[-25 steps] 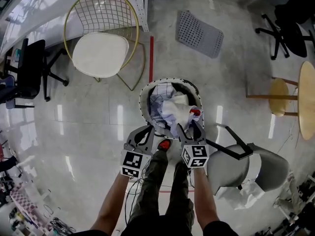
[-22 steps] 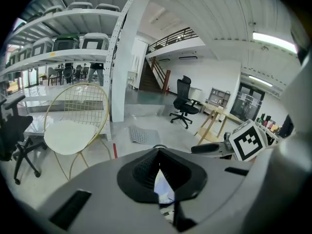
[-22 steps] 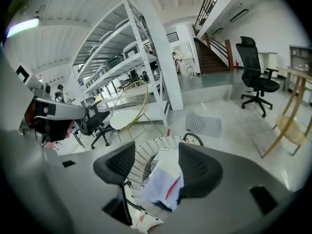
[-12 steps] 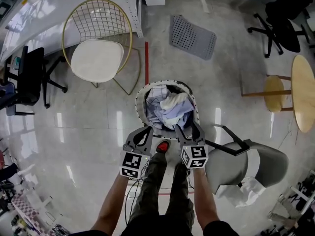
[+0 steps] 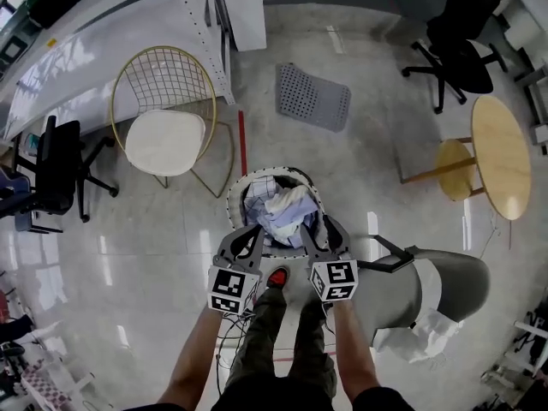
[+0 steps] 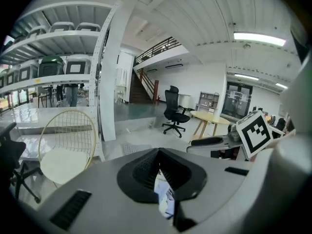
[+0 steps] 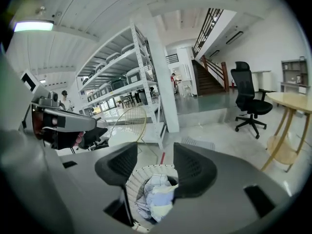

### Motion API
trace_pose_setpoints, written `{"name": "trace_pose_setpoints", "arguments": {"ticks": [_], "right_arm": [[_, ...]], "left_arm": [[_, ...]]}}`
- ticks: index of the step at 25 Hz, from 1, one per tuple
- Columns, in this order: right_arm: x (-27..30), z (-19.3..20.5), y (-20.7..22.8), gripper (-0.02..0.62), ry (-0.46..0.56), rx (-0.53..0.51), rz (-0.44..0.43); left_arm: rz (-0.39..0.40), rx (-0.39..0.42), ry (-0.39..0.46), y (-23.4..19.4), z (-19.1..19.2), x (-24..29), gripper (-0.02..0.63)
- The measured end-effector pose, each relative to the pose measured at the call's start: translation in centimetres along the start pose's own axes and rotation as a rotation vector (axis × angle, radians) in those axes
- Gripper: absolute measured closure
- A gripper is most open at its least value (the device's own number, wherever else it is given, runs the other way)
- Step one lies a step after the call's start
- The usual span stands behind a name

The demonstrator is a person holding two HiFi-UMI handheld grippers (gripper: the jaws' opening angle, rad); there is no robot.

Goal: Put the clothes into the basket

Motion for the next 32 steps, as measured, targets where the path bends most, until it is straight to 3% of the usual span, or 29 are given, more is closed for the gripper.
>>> {"name": "trace_pose_setpoints", "arguments": {"ticks": [8, 13, 20, 26, 32], "right_arm": [[-5.9, -5.9, 2.9, 0.457, 0.097, -0.023, 0.074], [-10.8, -8.8, 4.7, 0.516, 0.166, -0.066, 0.166], [-17.5, -11.2, 7.6, 0.547, 0.205, -0.082, 0.3], [-24.6, -10.8, 11.3, 0.551, 0.227, -0.047, 0.452], [-32.5, -7.3, 15.6, 0.552, 0.2, 0.012, 0.63]], "left_arm": [[0.068, 0.078, 0.049, 5.7, -4.4, -0.9, 0.6], [0.118, 0.123, 0.081, 9.5, -6.6, -1.2, 0.6], [0.21, 0.169, 0.11, 15.3, -9.1, -1.4, 0.6], [0.345, 0.229, 0.095, 22.8, -9.5, 0.2, 0.6], [0.504, 0.3, 0.043, 31.8, -7.7, 2.3, 0.6]]}}
Point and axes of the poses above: the fingertips, and each gripper's own axes: x forward along the fingers, y to its right, z out of its underside, the point moved 4 cm from there along -x, backward along the fingers, and after that the axes turned 15 degrees about -x, right-handed, at the moved point
